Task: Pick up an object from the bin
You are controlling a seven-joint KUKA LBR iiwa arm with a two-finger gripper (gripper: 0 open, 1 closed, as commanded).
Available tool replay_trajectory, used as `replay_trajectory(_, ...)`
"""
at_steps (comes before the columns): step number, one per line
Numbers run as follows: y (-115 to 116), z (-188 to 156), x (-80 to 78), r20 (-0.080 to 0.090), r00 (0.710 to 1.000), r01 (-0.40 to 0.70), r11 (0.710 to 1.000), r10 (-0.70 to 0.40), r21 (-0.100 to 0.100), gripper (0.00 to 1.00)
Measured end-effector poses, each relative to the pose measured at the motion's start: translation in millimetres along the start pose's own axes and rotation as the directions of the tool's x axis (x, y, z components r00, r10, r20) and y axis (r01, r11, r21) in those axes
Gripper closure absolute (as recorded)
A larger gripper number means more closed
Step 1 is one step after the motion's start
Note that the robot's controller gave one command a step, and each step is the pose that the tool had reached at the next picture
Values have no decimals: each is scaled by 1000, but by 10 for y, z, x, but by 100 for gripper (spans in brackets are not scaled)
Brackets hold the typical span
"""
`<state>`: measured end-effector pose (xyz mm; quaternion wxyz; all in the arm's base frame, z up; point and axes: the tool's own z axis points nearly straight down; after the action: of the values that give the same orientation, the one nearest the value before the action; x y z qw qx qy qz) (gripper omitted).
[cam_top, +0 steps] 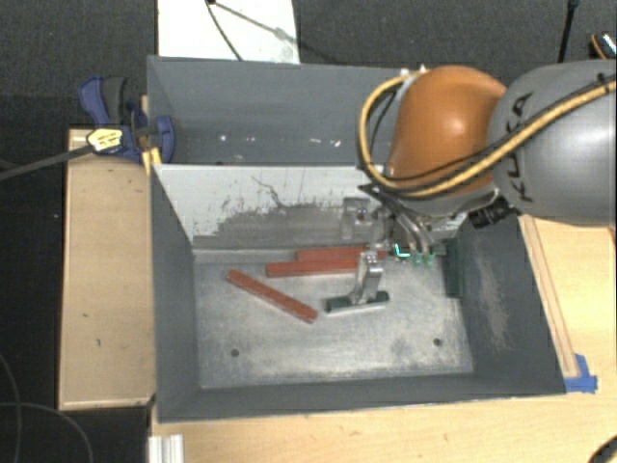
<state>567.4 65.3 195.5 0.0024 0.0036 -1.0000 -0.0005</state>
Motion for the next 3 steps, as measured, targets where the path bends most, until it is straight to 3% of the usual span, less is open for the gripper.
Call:
replay_trajectory(1, -303, 1287, -66, 3, 998, -63, 998, 63, 0, 0)
replay_trajectory(2, -292, 1220, -94, 12, 998, -65, 998, 65, -2, 100)
replay_trajectory(3, -544, 1213, 225, 18, 986, -168, 986, 168, -6, 100)
